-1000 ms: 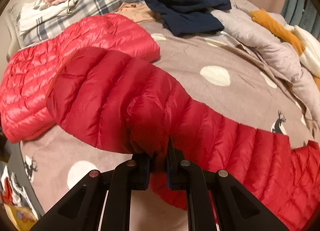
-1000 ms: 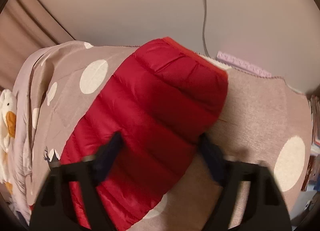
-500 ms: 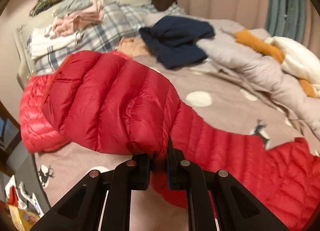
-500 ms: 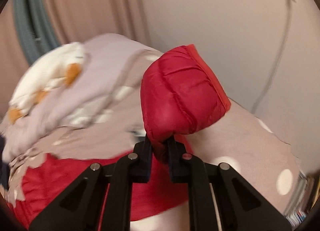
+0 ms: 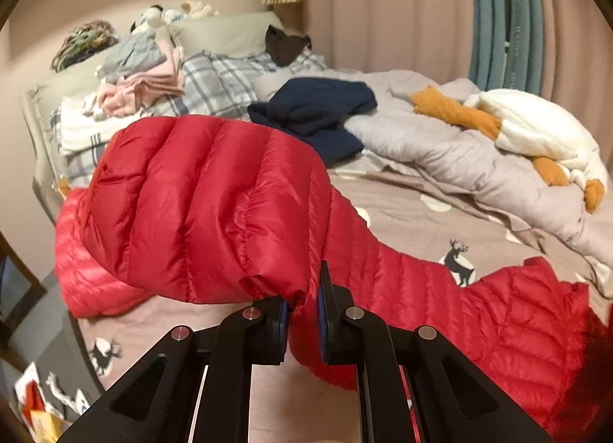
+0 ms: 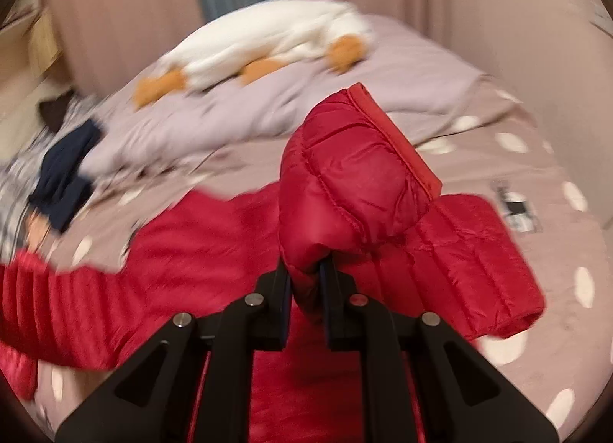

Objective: Fold large clothes

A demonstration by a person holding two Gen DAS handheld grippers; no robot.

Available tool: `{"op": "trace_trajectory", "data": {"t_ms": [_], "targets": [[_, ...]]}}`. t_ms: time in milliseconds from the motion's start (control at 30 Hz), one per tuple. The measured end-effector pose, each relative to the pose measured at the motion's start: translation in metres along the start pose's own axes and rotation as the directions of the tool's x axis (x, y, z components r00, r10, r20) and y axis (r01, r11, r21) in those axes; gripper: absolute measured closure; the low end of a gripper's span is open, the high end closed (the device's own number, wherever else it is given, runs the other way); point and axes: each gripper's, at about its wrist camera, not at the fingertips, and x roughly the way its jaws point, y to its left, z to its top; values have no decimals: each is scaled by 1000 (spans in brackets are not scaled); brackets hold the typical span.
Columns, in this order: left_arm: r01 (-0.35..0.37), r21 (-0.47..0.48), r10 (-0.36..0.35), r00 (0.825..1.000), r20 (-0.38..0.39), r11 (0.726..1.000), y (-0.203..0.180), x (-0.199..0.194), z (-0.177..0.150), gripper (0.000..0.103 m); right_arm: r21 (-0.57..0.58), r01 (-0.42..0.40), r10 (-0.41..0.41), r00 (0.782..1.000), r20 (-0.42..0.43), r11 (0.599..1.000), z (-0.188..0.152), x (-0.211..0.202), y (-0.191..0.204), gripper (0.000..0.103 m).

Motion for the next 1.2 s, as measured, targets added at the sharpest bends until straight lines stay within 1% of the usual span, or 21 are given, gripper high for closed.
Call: {"op": "trace_trajectory", "data": {"t_ms": [67, 133, 167, 200, 233, 300, 400, 467, 533, 600, 667, 700, 733, 800, 867, 967, 1000, 1067, 1133, 1167, 1200], "targets": [[1, -3, -1, 1000, 6, 1000, 2, -3, 2, 93, -81, -32, 29, 999, -39, 996, -6, 16, 30, 81], [21, -12, -21, 1000, -1, 1000, 4, -4, 3, 93, -143, -44, 35, 997, -66, 989, -13, 22, 47, 65], [29, -13, -29, 1000, 1, 1000, 5, -4, 4, 93, -147, -54, 46, 997, -61, 988, -15, 21, 49, 63], [27, -7, -27, 1000, 2, 1000, 5, -5, 4, 93, -148, -67, 60, 997, -52, 987, -15, 18, 49, 56], [20, 0, -20, 1000, 3, 1000, 4, -5, 3, 93, -146, -74, 68, 997, -44, 986, -14, 16, 48, 46], [6, 11, -6, 1000, 17, 1000, 2, -6, 1, 93, -154, -76, 72, 997, -29, 985, -12, 11, 47, 35], [1, 14, -1, 1000, 12, 1000, -2, -7, -1, 93, -201, -8, 10, 1000, 9, 980, -5, 13, 50, 36], [17, 6, -17, 1000, 4, 1000, -5, -10, -1, 93, -184, 16, -16, 1000, 4, 983, 0, 21, 38, 36], [13, 33, -14, 999, 31, 999, -12, -17, -2, 93, -158, 33, -34, 999, -6, 987, 3, 31, 27, 37], [10, 81, -16, 998, 66, 997, -21, -26, -4, 93, -155, 75, -79, 997, -18, 985, 1, 50, 18, 37], [8, 117, -18, 996, 82, 993, -28, -31, -5, 93, -155, 92, -102, 993, -62, 984, -3, 70, 13, 40], [7, 135, -19, 996, 87, 991, -32, -33, -6, 93, -143, 91, -108, 987, -115, 986, -8, 88, 7, 42], [11, 150, -25, 995, 94, 989, -36, -35, -6, 93, -137, 90, -109, 984, -140, 987, -11, 97, 4, 42], [19, 165, -35, 995, 96, 986, -44, -39, -6, 93, -137, 92, -113, 981, -157, 986, -15, 107, -1, 42], [23, 179, -42, 994, 99, 984, -51, -42, -5, 93, -131, 92, -110, 984, -143, 987, -11, 102, -5, 43], [43, 215, -71, 990, 123, 976, -73, -52, -6, 93, -118, 99, -108, 991, -75, 988, 3, 75, -17, 41], [59, 234, -93, 986, 136, 970, -87, -56, -7, 93, -133, 122, -131, 989, -61, 984, 10, 64, -22, 41], [94, 262, -134, 981, 138, 960, -106, -60, -11, 93, -145, 163, -175, 981, -78, 976, 21, 49, -32, 41], [116, 303, -159, 979, 123, 946, -135, -64, -16, 93, -111, 182, -189, 980, -56, 977, 32, 24, -48, 40], [138, 313, -181, 977, 115, 940, -145, -66, -18, 93, -103, 190, -195, 980, -39, 976, 36, 13, -54, 40], [183, 311, -223, 970, 97, 933, -158, -69, -20, 93, -97, 208, -211, 977, -26, 973, 41, 0, -61, 40]]}}
